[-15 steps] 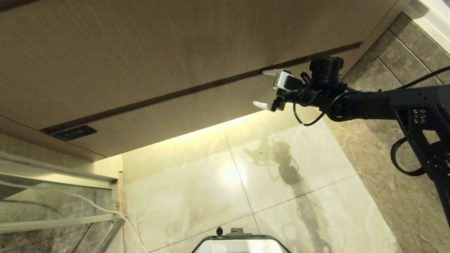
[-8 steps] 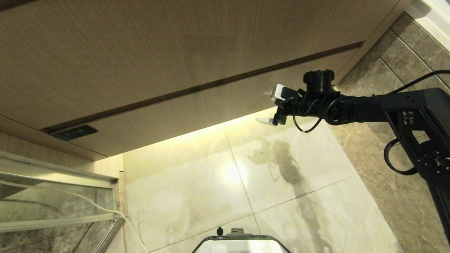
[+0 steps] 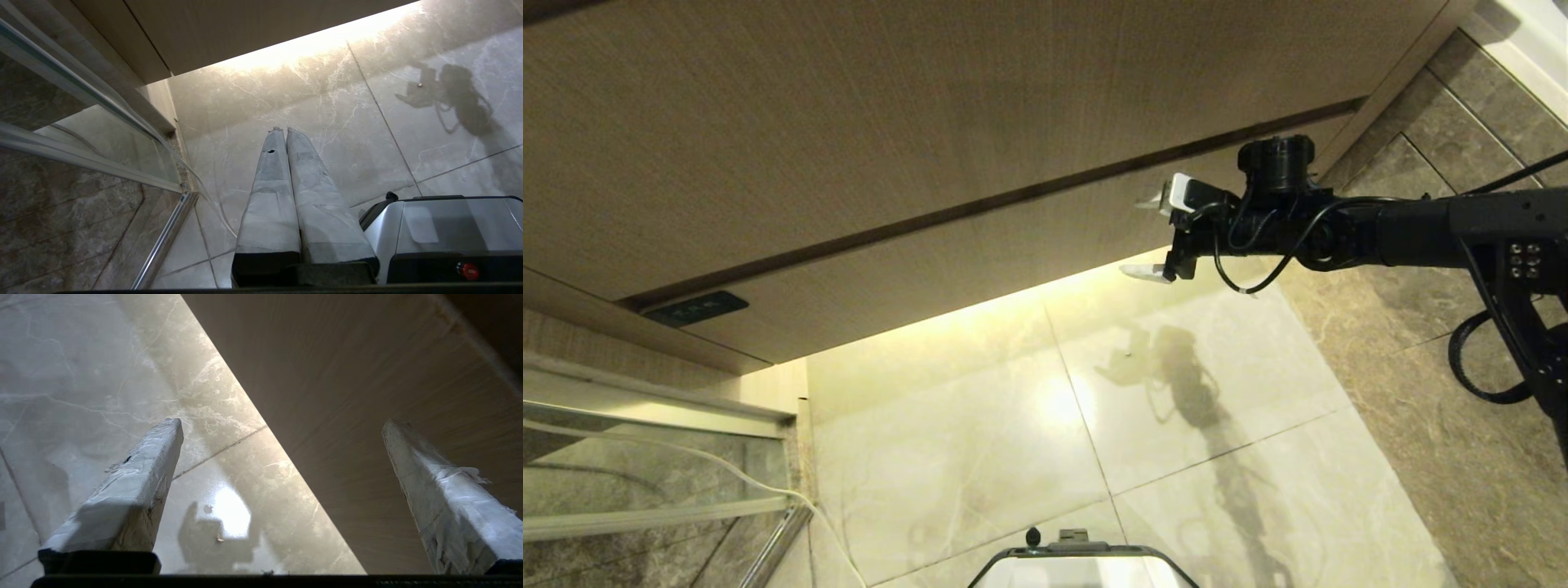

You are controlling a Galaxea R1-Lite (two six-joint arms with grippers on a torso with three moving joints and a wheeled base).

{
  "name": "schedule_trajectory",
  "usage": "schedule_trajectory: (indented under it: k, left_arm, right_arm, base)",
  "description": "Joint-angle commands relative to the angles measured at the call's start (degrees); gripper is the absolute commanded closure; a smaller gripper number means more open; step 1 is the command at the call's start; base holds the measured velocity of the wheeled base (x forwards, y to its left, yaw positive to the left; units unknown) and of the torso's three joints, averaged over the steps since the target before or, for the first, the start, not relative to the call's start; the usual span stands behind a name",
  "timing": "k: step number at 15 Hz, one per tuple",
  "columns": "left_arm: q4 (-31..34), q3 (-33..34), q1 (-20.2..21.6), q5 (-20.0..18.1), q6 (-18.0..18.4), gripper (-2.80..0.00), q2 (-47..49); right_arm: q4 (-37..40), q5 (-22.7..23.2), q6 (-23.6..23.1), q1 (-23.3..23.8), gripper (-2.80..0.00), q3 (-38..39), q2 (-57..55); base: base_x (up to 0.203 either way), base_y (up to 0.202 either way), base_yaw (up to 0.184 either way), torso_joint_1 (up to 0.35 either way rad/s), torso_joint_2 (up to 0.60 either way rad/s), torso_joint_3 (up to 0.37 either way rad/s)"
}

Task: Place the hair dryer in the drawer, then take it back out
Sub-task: Pull open the drawer

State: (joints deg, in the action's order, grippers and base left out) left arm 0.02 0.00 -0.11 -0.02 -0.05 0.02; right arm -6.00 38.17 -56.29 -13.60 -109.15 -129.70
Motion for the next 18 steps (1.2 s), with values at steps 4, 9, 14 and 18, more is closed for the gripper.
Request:
schedule_trajectory:
  k: [4, 9, 14, 18]
  left_arm:
    - [0.0, 0.0, 0.0, 0.0, 0.0, 0.00, -0.1]
    - [0.0, 0.0, 0.0, 0.0, 0.0, 0.00, 0.0]
    - [0.0, 0.0, 0.0, 0.0, 0.0, 0.00, 0.0]
    - [0.0, 0.0, 0.0, -0.1, 0.0, 0.00, 0.0]
  right_arm:
    - [-0.5, 0.2, -2.7, 0.1, -2.80, 0.0, 3.4]
    - [0.5, 0.0, -1.9, 0.1, -2.80, 0.4, 5.2]
    - [0.0, -2.3, 0.9, -0.6, -2.80, 1.1, 7.4]
    - [0.0, -3.4, 0.6, -0.6, -2.80, 3.5, 9.6]
  base:
    - [0.000, 0.000, 0.000, 0.000, 0.00, 0.000]
    - [0.000, 0.000, 0.000, 0.000, 0.00, 0.000]
    - [0.000, 0.000, 0.000, 0.000, 0.00, 0.000]
    - [0.000, 0.000, 0.000, 0.000, 0.00, 0.000]
